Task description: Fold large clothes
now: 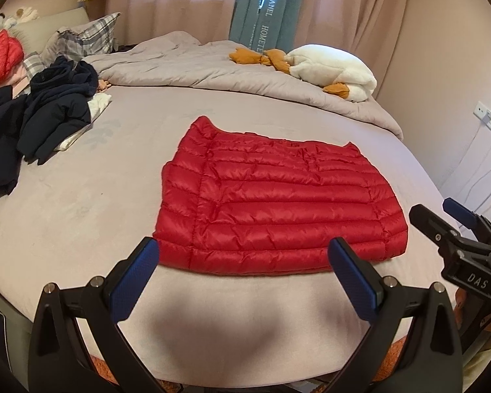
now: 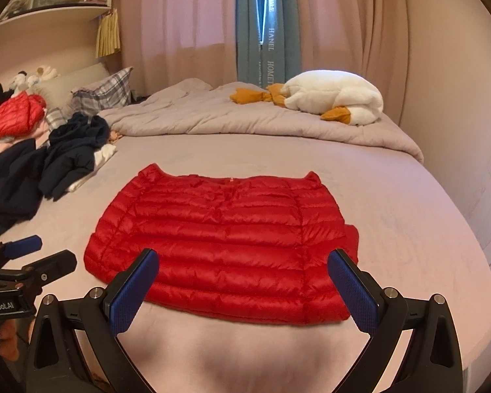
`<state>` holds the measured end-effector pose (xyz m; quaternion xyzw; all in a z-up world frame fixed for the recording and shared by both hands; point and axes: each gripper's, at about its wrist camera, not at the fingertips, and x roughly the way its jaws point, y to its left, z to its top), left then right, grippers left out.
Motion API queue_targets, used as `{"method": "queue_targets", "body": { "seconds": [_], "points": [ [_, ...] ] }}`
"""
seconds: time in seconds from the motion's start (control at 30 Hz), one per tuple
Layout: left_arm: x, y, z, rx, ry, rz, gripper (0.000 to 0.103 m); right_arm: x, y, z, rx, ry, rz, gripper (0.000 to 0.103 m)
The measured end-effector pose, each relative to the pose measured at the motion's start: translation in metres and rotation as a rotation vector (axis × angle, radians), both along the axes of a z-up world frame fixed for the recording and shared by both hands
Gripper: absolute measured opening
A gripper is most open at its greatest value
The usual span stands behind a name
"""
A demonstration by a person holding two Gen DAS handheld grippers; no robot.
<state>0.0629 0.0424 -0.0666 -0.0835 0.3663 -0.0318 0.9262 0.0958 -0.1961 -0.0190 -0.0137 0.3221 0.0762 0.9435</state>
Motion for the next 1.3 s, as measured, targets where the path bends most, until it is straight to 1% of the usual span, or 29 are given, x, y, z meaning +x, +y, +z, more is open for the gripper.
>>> {"method": "queue_targets", "body": {
  "seconds": [0.13,0.27,0.43,0.63,0.87,1.03,1.17,1.3],
  "points": [
    [-0.003,0.010,-0.002,-0.028,0.006,0.019,0.103,0.006,0.002,0.001,-0.008,0.011,-0.005,0.102],
    [-0.003,0.018,-0.004,-0.034,0.012,0.035,0.103,0.009,0.006,0.002,-0.009,0.013,-0.016,0.102],
    [-0.003,0.024,-0.005,-0.046,0.023,0.048,0.103,0.010,0.011,0.001,0.001,0.024,0.000,0.102],
    [-0.002,0.023,-0.007,-0.044,0.032,0.042,0.103,0.010,0.017,-0.002,-0.022,0.032,0.010,0.102],
    [-0.001,0.022,-0.007,-0.035,0.030,0.046,0.103,0.012,0.017,-0.004,-0.018,0.042,0.003,0.102],
    [0.000,0.021,-0.006,-0.036,0.032,0.039,0.103,0.010,0.016,-0.004,-0.015,0.041,-0.008,0.102],
    [0.000,0.020,-0.004,-0.054,0.026,0.037,0.103,0.007,0.014,-0.004,-0.012,0.042,-0.017,0.102],
    [0.001,0.016,-0.003,-0.046,0.024,0.025,0.103,0.005,0.010,-0.003,-0.010,0.038,-0.027,0.102]
  ]
}}
